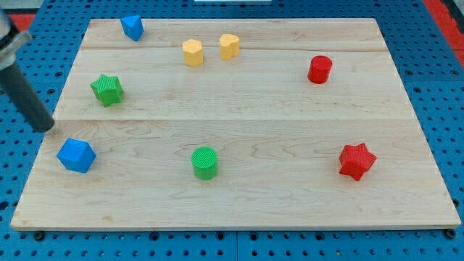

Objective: Slide the green star close to the yellow hexagon

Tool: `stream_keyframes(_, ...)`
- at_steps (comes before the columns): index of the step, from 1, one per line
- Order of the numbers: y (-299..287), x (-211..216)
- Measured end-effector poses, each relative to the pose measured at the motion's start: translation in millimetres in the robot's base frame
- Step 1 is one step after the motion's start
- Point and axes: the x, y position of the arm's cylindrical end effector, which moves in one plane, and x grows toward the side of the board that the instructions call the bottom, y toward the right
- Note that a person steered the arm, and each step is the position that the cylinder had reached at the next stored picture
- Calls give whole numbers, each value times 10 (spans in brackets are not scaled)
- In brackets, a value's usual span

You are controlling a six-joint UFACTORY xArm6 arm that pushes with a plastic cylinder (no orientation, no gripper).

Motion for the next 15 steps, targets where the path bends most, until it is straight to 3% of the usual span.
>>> stream_keyframes(1,235,-14)
stream_keyframes(3,502,-498)
stream_keyframes(5,1376,-939)
stream_keyframes(6,1524,-1041)
stream_keyframes(7,1524,-1000)
stream_keyframes(8,903,-623)
stream_keyframes(10,872,-1304)
stream_keyframes(12,973,-1431)
stream_keyframes(15,794,-967)
